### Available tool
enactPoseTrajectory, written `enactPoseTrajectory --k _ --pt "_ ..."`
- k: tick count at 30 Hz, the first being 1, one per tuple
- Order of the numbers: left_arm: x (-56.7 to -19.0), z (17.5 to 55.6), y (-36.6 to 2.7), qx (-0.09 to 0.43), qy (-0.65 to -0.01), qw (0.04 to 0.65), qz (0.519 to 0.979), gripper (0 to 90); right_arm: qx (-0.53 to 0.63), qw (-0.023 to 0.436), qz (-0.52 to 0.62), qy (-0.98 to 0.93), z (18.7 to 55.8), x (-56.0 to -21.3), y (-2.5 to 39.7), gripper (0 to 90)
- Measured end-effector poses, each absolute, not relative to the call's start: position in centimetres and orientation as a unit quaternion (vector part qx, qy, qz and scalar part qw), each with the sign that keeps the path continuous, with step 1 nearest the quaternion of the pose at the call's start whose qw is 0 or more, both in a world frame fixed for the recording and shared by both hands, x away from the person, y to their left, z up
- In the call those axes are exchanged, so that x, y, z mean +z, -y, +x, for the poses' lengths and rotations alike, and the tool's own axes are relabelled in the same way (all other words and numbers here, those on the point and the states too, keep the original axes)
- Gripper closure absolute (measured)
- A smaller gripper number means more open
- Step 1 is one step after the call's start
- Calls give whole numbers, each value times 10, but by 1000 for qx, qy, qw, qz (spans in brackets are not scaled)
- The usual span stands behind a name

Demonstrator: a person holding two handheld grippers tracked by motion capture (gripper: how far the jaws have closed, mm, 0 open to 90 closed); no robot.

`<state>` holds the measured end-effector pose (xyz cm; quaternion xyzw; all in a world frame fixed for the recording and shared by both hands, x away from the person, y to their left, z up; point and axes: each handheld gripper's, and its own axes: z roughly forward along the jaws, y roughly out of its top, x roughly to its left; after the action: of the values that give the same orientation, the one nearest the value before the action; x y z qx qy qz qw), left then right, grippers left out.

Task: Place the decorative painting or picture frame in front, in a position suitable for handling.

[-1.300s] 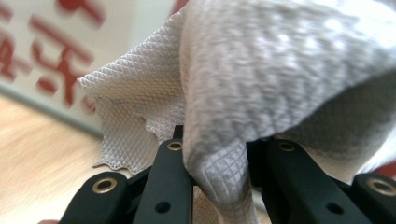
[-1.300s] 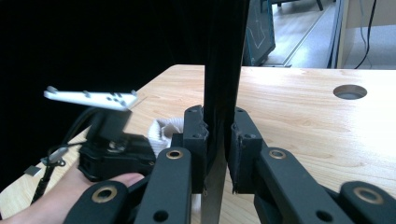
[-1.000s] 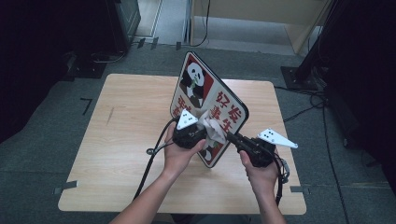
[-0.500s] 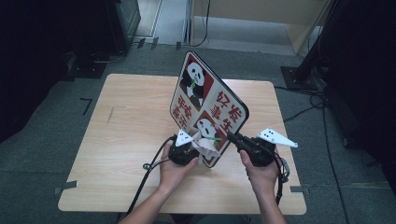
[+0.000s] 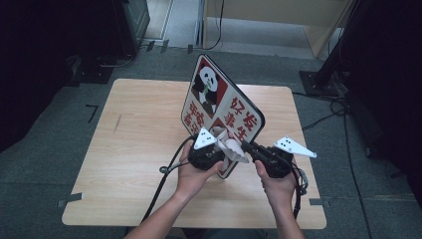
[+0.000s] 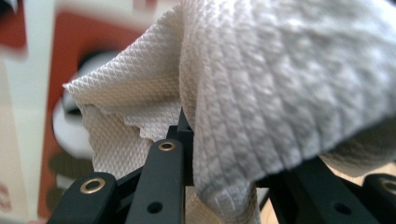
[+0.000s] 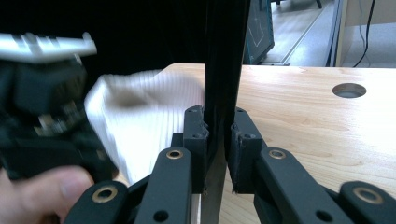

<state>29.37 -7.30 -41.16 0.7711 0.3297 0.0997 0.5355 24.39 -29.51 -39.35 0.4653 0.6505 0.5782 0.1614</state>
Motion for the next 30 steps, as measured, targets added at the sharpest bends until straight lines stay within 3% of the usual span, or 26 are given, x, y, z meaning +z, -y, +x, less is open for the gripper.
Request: enactPoseTrajectory --k 8,15,30 --pt "-451 279 71 85 -333 513 786 767 578 157 469 -650 245 -394 298 801" --pt "-501 272 62 64 -350 431 829 769 576 162 465 -652 245 -393 297 801" --pt "-431 272 83 79 -313 509 798 751 579 160 472 -646 246 -394 297 801"
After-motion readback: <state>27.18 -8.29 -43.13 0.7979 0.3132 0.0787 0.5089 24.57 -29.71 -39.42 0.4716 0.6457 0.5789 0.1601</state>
